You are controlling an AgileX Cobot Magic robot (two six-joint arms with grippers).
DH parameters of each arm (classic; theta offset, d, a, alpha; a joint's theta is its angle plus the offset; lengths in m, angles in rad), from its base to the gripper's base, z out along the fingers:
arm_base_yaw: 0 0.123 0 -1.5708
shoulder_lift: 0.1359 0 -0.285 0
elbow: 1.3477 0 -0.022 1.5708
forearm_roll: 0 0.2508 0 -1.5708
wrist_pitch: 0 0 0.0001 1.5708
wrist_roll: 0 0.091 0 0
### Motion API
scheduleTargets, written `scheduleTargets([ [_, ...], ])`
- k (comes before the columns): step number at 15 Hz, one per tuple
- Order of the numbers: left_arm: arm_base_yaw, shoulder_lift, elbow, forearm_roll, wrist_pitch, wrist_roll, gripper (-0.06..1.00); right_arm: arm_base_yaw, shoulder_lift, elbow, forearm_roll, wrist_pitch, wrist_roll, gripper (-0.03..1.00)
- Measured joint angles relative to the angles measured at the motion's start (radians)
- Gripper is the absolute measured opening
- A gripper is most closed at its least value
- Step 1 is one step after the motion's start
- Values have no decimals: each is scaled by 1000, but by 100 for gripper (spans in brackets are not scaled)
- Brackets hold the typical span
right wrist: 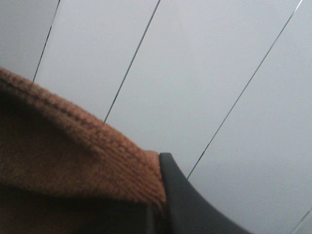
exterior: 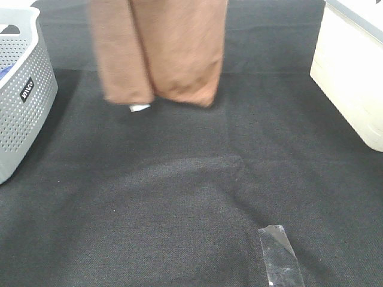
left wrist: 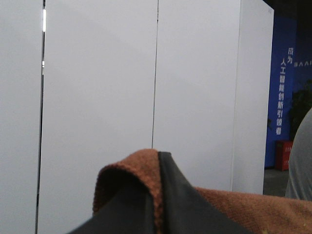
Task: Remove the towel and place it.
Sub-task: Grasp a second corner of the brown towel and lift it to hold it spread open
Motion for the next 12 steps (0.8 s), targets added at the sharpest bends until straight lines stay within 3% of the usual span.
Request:
scheduleTargets([
  [2, 25, 30, 0, -14, -90, -61, 0, -5, 31, 0, -2, -108, 2, 0],
  [7, 73, 140, -47, -163, -257, -85, 0, -62, 112, 0, 19, -300, 59, 0],
  [12, 72, 363, -332, -210, -295, -86, 0, -110, 175, -10, 104, -441, 61, 0],
])
